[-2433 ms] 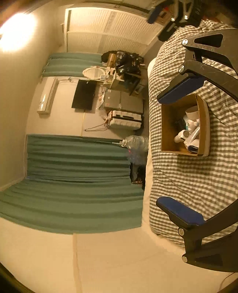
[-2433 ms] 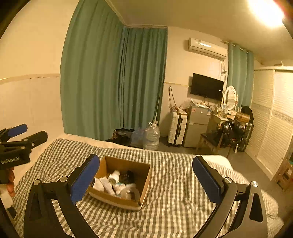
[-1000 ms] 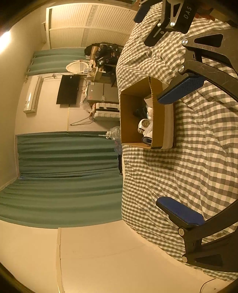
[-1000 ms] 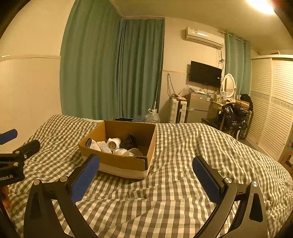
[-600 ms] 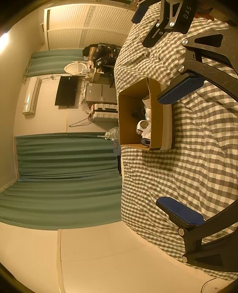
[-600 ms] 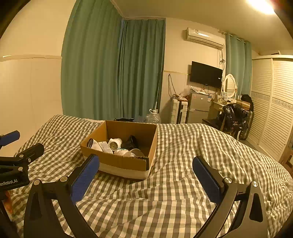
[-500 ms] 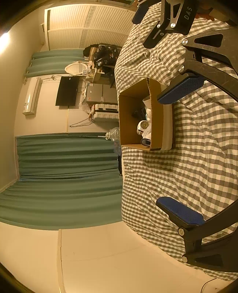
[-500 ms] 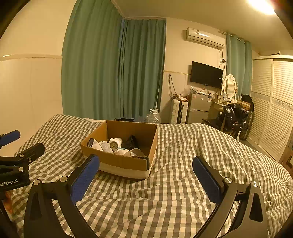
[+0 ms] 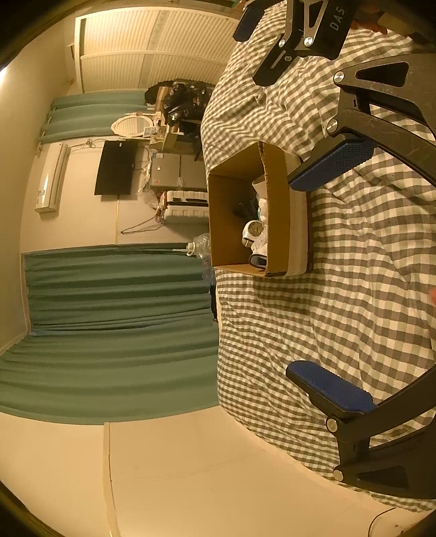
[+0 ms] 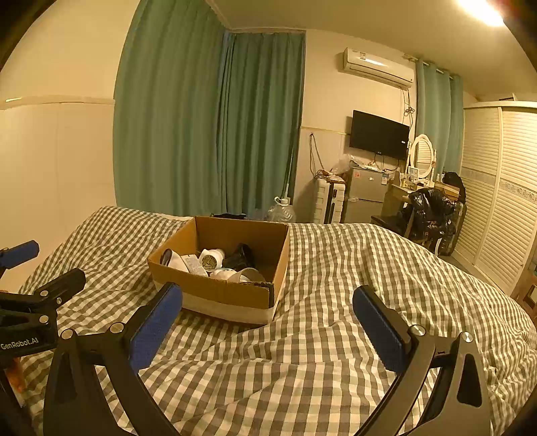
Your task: Organize objects
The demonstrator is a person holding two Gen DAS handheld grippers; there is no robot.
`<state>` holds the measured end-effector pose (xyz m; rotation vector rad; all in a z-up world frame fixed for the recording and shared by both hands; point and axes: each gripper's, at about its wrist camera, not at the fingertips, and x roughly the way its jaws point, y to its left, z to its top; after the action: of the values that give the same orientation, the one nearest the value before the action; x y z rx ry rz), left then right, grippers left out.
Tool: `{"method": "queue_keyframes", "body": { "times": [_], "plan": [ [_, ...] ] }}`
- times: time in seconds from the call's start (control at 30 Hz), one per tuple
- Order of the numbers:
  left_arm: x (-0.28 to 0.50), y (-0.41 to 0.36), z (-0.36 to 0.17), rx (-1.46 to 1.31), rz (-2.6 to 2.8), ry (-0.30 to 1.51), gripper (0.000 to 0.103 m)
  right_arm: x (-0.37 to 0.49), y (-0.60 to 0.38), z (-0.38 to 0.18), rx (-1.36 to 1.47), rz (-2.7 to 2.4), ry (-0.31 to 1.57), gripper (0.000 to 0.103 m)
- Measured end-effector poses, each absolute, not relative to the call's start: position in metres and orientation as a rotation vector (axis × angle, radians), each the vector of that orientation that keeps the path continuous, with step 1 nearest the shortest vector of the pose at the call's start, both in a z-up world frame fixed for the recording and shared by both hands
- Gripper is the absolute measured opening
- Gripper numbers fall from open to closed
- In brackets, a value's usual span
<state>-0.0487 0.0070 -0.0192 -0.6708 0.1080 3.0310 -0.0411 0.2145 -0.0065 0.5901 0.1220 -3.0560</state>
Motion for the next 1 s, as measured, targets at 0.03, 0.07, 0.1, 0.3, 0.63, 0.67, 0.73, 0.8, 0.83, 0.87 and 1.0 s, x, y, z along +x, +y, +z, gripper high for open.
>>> {"method": "queue_keyframes", "body": {
  "times": [0.03,0.07,0.1,0.3,0.63,0.67,0.73,0.8,0.83,0.87,1.0],
  "plan": [
    [-0.0487,0.0067,-0.0193,-0.673,3.033,0.113,0.103,-0.041,0.2144,-0.0068,0.59,-3.058,0.126,0.102],
    [-0.0486,0.0063,-0.0194,-0.673,3.034,0.115,0.103,-0.0408,0.2148,-0.0069,0.589,-3.062,0.129,0.102],
    [-0.0487,0.0057,-0.0196,-0.674,3.032,0.115,0.103,-0.0403,0.2151,-0.0068,0.587,-3.066,0.13,0.102],
    [-0.0481,0.0059,-0.0198,-0.674,3.033,0.117,0.103,-0.0403,0.2171,-0.007,0.59,-3.067,0.111,0.102],
    [-0.0475,0.004,-0.0203,-0.675,3.04,0.107,0.103,-0.0402,0.2135,-0.0098,0.592,-3.063,0.125,0.102],
    [-0.0475,0.004,-0.0204,-0.675,3.039,0.107,0.103,-0.0403,0.2128,-0.01,0.592,-3.062,0.126,0.102],
    [-0.0478,0.0039,-0.0204,-0.676,3.04,0.108,0.103,-0.0405,0.2123,-0.0109,0.594,-3.061,0.128,0.102],
    [-0.0484,0.0038,-0.0207,-0.685,3.038,0.109,0.103,-0.0408,0.2116,-0.0112,0.595,-3.06,0.133,0.102],
    [-0.0487,0.0035,-0.0211,-0.69,3.035,0.108,0.103,-0.0409,0.2113,-0.0114,0.596,-3.06,0.135,0.102],
    [-0.0489,0.0035,-0.0212,-0.694,3.034,0.105,0.103,-0.0409,0.2111,-0.0114,0.595,-3.06,0.137,0.102],
    [-0.0502,0.003,-0.0226,-0.715,3.031,0.097,0.103,-0.0409,0.2111,-0.0115,0.594,-3.061,0.138,0.102]
  ]
}}
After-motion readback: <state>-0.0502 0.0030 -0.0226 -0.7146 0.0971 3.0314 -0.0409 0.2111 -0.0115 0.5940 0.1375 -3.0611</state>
